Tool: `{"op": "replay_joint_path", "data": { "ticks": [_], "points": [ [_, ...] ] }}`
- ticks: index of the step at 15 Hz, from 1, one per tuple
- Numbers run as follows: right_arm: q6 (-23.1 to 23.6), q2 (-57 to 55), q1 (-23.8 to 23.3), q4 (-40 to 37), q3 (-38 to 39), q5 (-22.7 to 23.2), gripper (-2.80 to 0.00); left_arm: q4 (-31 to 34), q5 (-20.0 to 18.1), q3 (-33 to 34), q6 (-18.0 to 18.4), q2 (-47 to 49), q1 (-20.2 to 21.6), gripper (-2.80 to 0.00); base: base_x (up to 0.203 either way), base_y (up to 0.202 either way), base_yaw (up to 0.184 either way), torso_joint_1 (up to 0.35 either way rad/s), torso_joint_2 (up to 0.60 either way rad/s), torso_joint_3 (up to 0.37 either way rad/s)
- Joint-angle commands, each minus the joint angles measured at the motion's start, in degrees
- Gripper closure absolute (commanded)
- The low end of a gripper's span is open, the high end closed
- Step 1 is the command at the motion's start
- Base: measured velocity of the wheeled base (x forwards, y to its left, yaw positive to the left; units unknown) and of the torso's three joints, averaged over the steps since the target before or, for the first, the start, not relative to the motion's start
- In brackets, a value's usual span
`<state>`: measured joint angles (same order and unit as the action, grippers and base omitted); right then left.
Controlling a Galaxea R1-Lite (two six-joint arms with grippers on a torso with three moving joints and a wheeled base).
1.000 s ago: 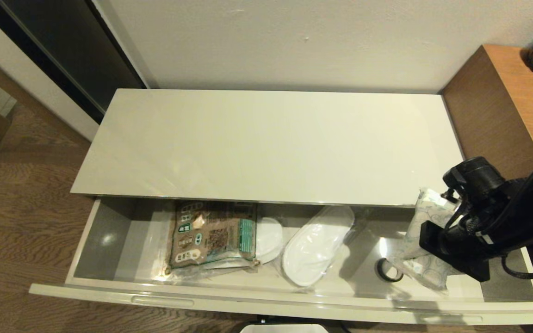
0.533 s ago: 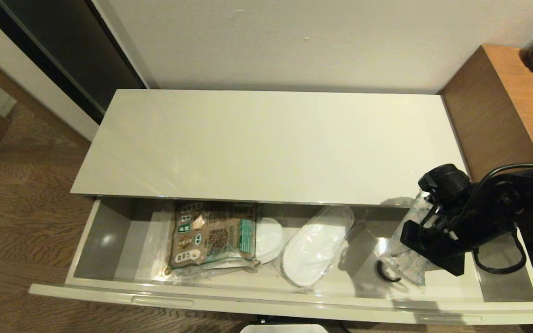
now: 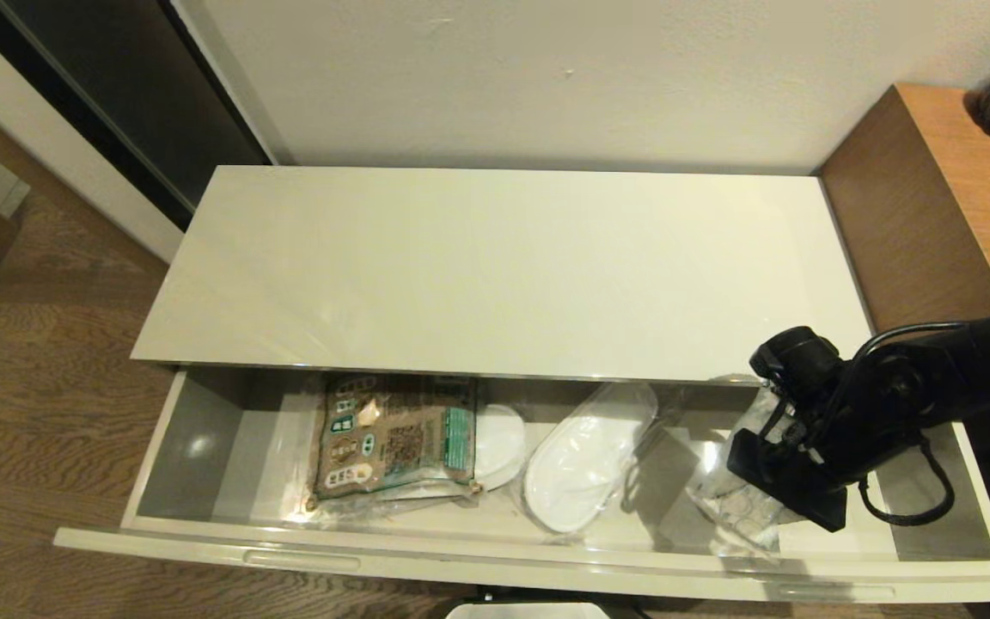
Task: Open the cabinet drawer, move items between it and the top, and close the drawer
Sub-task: Put the tissue in the drawer
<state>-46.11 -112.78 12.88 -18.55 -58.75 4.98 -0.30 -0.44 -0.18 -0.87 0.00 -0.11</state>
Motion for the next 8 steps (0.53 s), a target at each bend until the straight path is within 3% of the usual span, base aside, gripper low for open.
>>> {"op": "replay_joint_path", "data": {
  "ticks": [1,3,8],
  "points": [
    [-2.14,-2.46,-0.24,0.71,-1.93,-0.86,0.00,-0.05,0.00,0.01,0.00,0.09,0.02,0.00,0.000,0.000,0.000,0.000,0.00,0.000],
    [-5.91,-4.08,-0.25,-0.28,-6.63,-2.15,0.00,-0.05,0.00,0.01,-0.01,0.09,0.02,0.00,0.000,0.000,0.000,0.000,0.00,0.000],
    [-10.24,-8.48,-0.22,-6.58,-17.81,-2.66,0.00,-0.05,0.00,0.01,-0.01,0.09,0.02,0.00,0.000,0.000,0.000,0.000,0.00,0.000]
  ]
}}
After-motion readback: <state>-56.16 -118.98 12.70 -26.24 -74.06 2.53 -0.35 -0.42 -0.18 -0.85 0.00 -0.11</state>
